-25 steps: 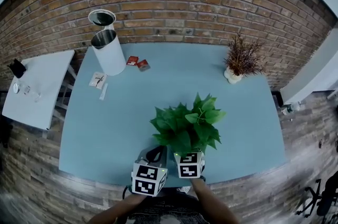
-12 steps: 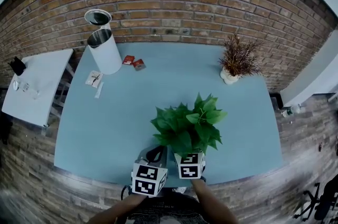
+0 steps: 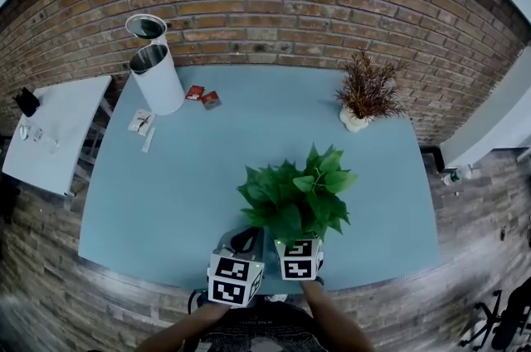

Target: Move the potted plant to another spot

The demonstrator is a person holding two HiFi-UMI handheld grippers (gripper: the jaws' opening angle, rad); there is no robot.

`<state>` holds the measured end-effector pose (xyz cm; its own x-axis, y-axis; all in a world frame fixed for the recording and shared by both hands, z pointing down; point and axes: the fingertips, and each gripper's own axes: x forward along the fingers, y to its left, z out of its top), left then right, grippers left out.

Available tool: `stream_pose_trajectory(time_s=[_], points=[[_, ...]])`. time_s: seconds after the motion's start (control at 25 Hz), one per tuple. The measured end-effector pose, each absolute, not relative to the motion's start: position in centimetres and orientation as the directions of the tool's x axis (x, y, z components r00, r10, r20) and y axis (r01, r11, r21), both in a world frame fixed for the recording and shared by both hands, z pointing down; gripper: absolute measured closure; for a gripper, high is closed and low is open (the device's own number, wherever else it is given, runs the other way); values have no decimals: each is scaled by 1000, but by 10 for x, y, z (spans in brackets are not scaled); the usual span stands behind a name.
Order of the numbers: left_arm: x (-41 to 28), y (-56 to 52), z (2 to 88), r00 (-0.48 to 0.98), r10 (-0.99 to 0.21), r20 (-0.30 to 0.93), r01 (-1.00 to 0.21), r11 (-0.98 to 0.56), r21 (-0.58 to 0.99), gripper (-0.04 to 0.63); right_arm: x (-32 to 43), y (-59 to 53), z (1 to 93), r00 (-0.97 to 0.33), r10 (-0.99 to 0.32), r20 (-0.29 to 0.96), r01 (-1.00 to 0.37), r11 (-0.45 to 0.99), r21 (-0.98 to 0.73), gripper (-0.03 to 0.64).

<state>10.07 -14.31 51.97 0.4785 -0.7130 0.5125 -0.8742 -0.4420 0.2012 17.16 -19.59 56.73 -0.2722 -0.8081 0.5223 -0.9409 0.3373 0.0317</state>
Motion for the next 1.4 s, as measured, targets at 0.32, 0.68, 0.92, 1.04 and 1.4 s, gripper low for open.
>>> stream_pose_trajectory(time_s=[0.32, 0.68, 0.92, 1.04, 1.4], points=[[120, -145, 524, 473, -717, 511, -878, -430, 209, 598, 192, -197, 568, -275, -805, 526, -939, 341, 32, 150], [151, -141, 524, 475, -721, 504, -878, -429, 214, 598, 224, -195, 565, -272, -811, 518, -940, 339, 37, 150], [168, -139, 527, 486, -721, 494, -872, -437, 220, 598, 237, -195, 567, -279, -811, 514, -939, 343, 32, 149], [176, -139, 527, 486, -723, 491, -872, -436, 222, 598, 245, -195, 567, -279, -812, 512, -940, 341, 29, 149], [180, -139, 525, 464, -737, 492, -885, -408, 224, 598, 249, -194, 567, -308, -794, 525, -926, 378, 28, 147]])
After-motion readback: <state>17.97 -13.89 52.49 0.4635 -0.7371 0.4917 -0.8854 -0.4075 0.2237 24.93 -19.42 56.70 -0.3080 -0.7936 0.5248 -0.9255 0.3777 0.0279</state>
